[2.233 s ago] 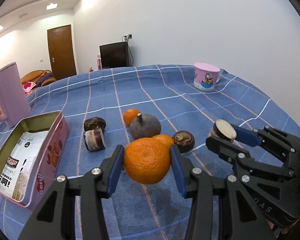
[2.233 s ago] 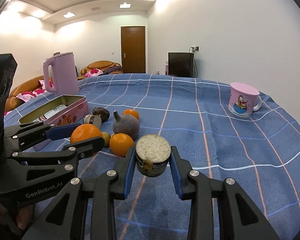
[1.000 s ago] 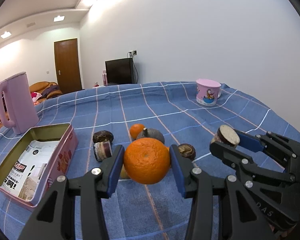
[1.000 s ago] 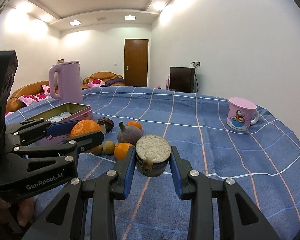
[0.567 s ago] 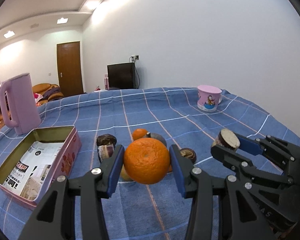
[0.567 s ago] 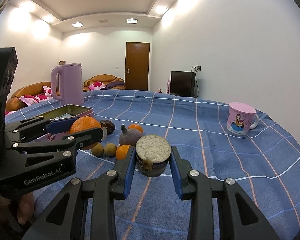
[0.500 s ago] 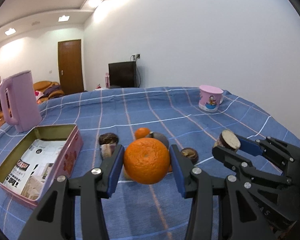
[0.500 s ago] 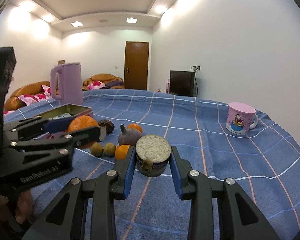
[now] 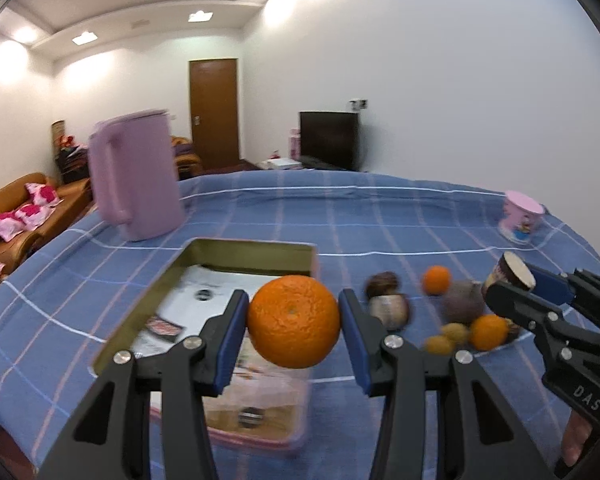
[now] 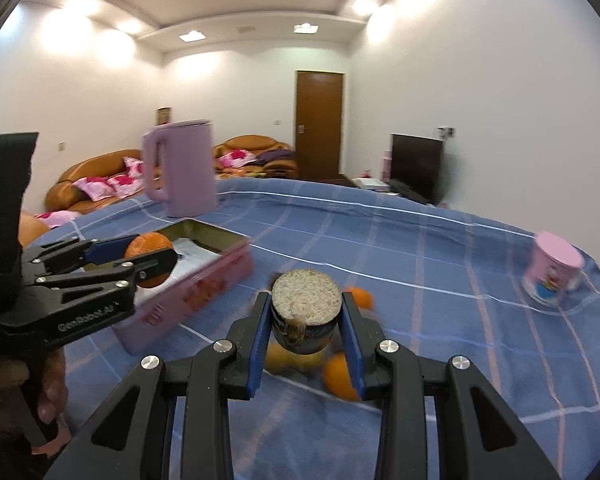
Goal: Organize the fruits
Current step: 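Lift and carry the orange and cake over the pink tin tray with both grippers, then lower both items into the tin tray and open both grippers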
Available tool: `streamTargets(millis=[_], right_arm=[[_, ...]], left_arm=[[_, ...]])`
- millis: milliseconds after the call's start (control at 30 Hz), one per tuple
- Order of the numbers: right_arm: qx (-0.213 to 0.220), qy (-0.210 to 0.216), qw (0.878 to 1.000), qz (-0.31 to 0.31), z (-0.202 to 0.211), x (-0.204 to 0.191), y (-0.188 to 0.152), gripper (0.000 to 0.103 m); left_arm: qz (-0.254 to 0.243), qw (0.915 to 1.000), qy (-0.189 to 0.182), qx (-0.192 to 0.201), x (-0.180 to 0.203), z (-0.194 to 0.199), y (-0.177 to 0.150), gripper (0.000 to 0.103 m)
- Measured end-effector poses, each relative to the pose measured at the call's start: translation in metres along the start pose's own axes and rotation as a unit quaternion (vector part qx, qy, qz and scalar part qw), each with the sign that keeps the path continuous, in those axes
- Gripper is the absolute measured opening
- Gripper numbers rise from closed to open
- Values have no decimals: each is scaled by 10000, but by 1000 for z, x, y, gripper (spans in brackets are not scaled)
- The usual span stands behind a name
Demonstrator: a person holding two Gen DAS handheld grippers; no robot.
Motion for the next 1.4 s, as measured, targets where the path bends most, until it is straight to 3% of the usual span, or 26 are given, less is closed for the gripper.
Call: streamTargets(millis=[500,667,1400], right_arm=[[-455,835,9951,282,-84,-75,25,35],[-619,880,9936,350,-104,-87,20,35],[-791,996,9901,601,-117,-102,18,35]], left_arm=[[135,9975,571,-403,-74,-31,0,48],[112,9970,578,-504,-80,-39,-2,48],[109,9944,591,-872,-81,-54,-12,48]])
Point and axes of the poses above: each gripper's, at about its wrist camera, not at the fingertips, and z roughly against the way its jaws point, x to its right, y to its top, the point moved 2 cm from there along -z, roughly the way its jaws point, and after that the axes turned 5 degrees about x, right-handed, at the moved point
